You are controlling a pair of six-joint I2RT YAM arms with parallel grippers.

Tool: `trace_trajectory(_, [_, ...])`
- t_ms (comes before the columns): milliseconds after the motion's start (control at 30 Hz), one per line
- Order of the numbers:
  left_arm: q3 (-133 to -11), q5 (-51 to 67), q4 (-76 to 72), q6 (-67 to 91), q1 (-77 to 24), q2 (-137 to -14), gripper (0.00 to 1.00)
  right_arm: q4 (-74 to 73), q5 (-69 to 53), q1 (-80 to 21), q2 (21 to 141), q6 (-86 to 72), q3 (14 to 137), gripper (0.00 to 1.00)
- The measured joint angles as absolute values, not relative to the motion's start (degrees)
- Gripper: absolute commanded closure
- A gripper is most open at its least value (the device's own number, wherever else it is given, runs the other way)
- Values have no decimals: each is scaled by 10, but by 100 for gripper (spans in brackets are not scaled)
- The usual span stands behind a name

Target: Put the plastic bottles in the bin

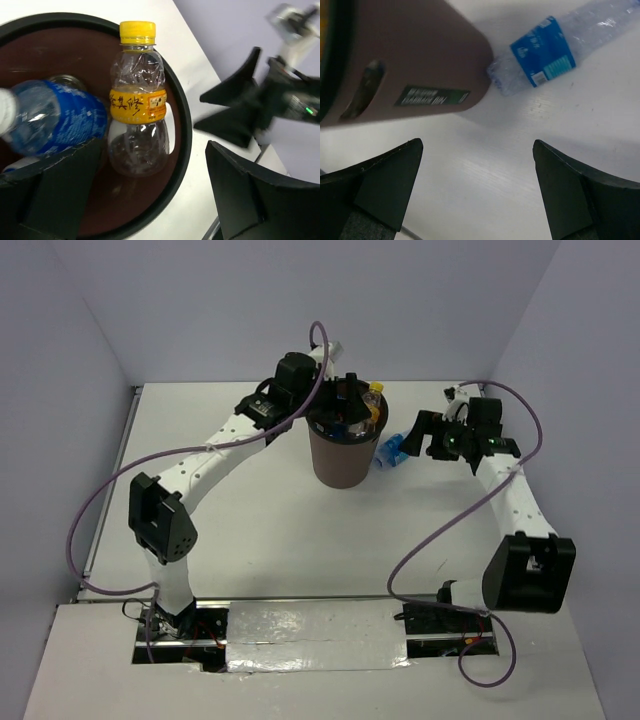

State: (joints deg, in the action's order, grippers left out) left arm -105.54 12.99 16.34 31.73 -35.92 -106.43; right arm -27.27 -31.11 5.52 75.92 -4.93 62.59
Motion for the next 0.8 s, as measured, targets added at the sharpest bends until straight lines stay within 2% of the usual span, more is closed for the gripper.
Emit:
trace_trajectory(167, [-998, 87, 168, 314, -359, -993, 1, -284, -217, 55, 879, -161, 708, 3])
trace_trajectory(467, [-745, -48, 162, 324, -355, -703, 1, -327, -128, 50, 1128, -277, 897, 2])
trace_trajectory(633, [-618, -115, 167, 362, -345, -567, 1, -360, -83, 27, 1219, -296, 998, 1])
trace_trajectory(800, [-526, -150, 175, 410, -342, -507, 1, -390, -26, 7, 1275, -311, 1067, 2])
